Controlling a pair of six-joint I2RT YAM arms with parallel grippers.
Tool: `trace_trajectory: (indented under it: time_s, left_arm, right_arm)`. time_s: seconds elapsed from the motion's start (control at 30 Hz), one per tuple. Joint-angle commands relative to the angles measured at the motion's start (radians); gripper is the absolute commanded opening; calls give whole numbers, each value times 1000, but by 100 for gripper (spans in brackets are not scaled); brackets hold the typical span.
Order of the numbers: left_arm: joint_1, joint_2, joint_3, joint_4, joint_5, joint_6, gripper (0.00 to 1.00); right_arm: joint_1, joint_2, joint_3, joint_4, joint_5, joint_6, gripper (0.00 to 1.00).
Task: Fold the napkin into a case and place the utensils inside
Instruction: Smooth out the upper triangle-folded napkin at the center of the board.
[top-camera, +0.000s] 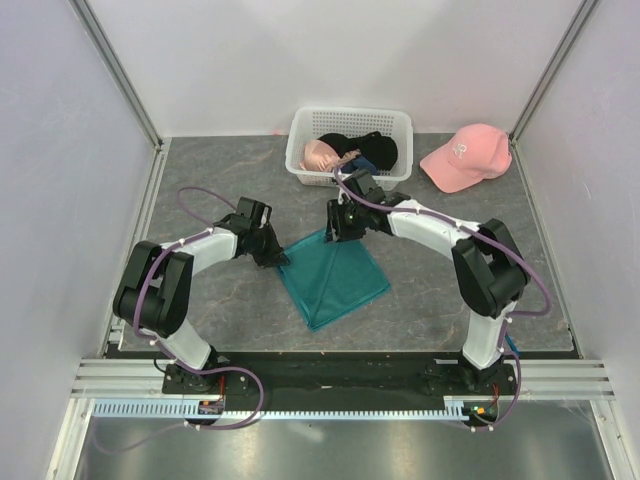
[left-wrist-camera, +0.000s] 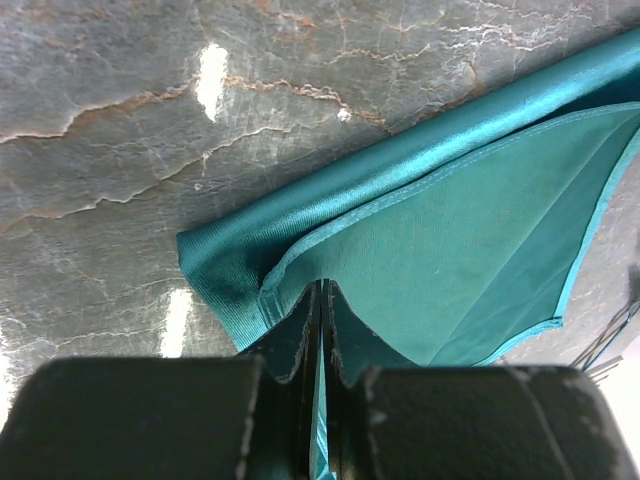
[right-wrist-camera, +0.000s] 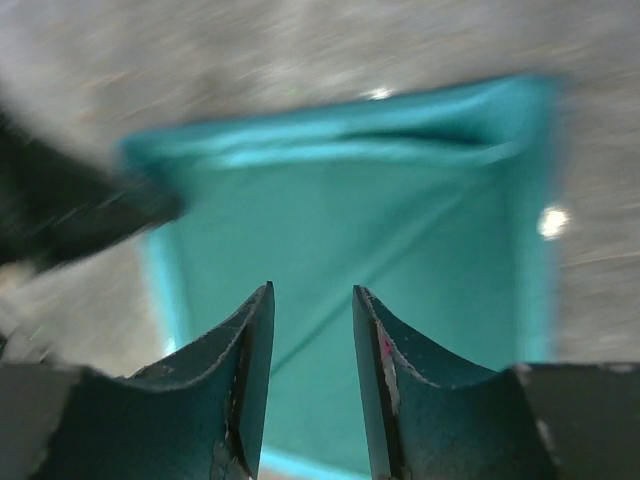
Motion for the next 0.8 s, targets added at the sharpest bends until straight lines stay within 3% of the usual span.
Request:
trace_trajectory:
  time_s: [0.0, 0.3, 0.77]
  left_arm:
    - [4, -13, 43, 26, 8, 33, 7]
    - [15, 12, 25, 23, -21, 39, 7]
    - [16, 13, 2, 32, -30, 36, 3]
  right_arm:
    - [100, -83, -85, 37, -90, 73, 44]
    - [237, -157, -272, 165, -190, 179, 19]
    - [307, -147, -327, 238, -208, 228, 13]
